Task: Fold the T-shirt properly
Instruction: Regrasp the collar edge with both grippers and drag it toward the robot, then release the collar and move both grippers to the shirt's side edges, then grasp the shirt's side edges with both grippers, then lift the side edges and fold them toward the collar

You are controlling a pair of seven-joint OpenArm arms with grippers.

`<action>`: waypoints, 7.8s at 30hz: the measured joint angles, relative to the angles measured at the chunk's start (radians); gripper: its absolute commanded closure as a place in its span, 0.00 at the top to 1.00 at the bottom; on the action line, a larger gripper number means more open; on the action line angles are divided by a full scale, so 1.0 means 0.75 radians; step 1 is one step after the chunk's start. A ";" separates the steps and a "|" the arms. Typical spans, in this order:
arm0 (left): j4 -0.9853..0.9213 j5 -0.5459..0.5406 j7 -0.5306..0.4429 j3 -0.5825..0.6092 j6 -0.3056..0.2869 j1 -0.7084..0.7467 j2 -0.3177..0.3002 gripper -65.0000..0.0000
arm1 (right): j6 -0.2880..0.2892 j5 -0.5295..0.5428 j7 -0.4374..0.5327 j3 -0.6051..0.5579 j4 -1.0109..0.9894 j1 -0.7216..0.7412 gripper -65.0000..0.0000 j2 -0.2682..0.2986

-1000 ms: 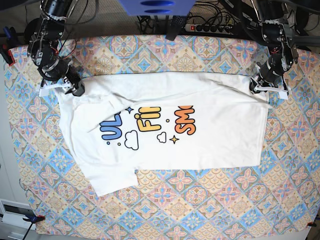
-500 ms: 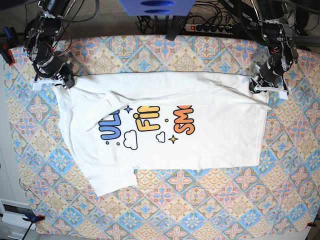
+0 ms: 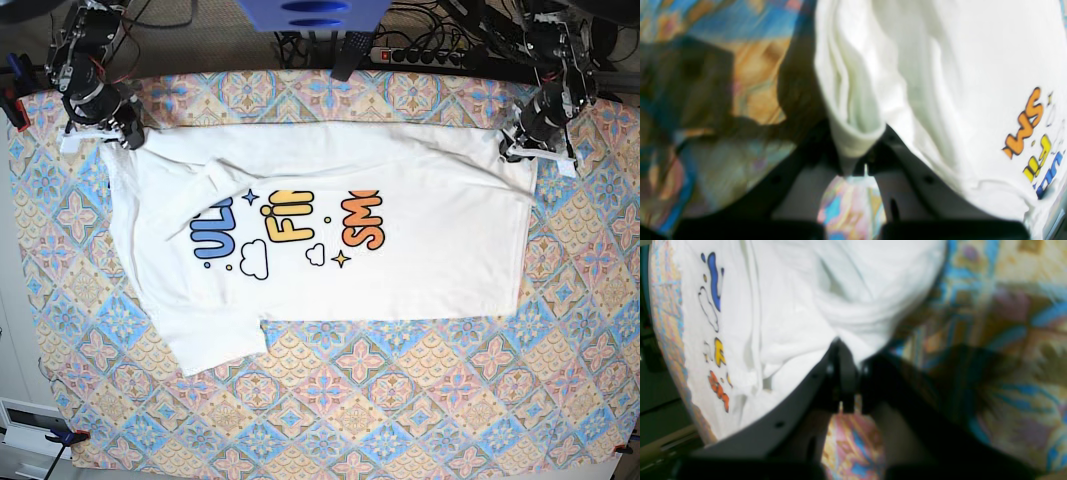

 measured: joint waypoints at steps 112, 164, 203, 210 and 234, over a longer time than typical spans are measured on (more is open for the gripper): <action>-0.539 0.514 -0.139 0.455 0.023 -0.753 -0.134 0.70 | 0.168 -0.742 -0.238 -0.290 0.307 0.431 0.49 0.165; -0.061 0.504 -0.223 0.371 -0.128 -0.396 -0.110 0.00 | 0.157 -0.760 0.284 -0.674 -0.643 0.882 0.49 0.297; -0.053 0.504 -0.219 0.332 -0.128 -0.377 -0.107 0.00 | 0.391 -1.005 0.455 -0.665 -0.712 0.896 0.01 0.286; -0.053 0.500 -0.218 0.264 -0.132 -0.374 -0.107 0.00 | 0.403 -0.998 0.319 -0.609 -0.305 0.702 0.01 0.276; 0.386 0.510 -0.223 0.217 -0.138 0.041 -0.115 0.00 | 0.414 -0.986 0.241 -0.305 0.278 0.176 0.01 0.277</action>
